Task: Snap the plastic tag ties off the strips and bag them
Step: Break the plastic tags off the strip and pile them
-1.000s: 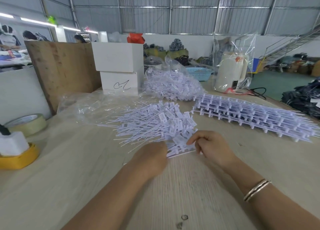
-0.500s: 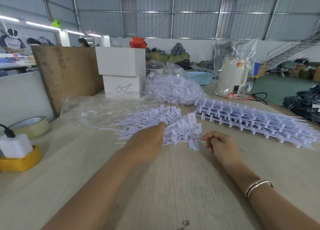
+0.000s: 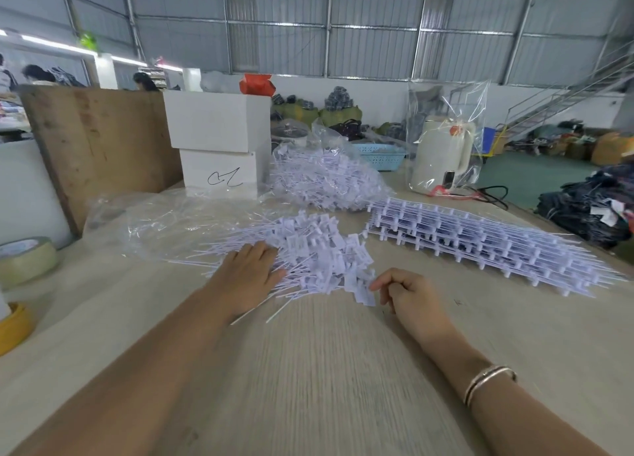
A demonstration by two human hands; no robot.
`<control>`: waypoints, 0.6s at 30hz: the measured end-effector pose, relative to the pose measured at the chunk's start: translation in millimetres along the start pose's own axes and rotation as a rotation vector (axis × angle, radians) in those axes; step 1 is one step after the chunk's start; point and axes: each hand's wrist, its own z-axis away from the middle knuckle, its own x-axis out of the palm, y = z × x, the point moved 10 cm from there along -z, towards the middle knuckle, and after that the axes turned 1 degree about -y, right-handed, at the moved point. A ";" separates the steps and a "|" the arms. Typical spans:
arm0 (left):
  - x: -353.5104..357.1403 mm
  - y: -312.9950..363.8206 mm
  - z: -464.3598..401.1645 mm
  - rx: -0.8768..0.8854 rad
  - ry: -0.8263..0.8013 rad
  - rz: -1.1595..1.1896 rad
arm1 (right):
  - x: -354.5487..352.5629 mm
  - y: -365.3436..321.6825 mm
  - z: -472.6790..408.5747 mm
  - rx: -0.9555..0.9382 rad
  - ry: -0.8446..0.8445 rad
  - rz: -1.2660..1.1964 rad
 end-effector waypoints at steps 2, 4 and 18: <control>-11.4 0.5 -0.2 0.004 0.061 -0.073 | -0.1 -0.5 -0.3 -0.006 -0.002 0.006; -28.7 -1.2 1.4 -0.017 0.135 -0.087 | -0.9 -3.2 0.0 -0.020 -0.004 0.008; -83.5 112.1 43.5 0.179 0.406 0.134 | 15.9 10.9 -4.6 0.026 -0.096 0.249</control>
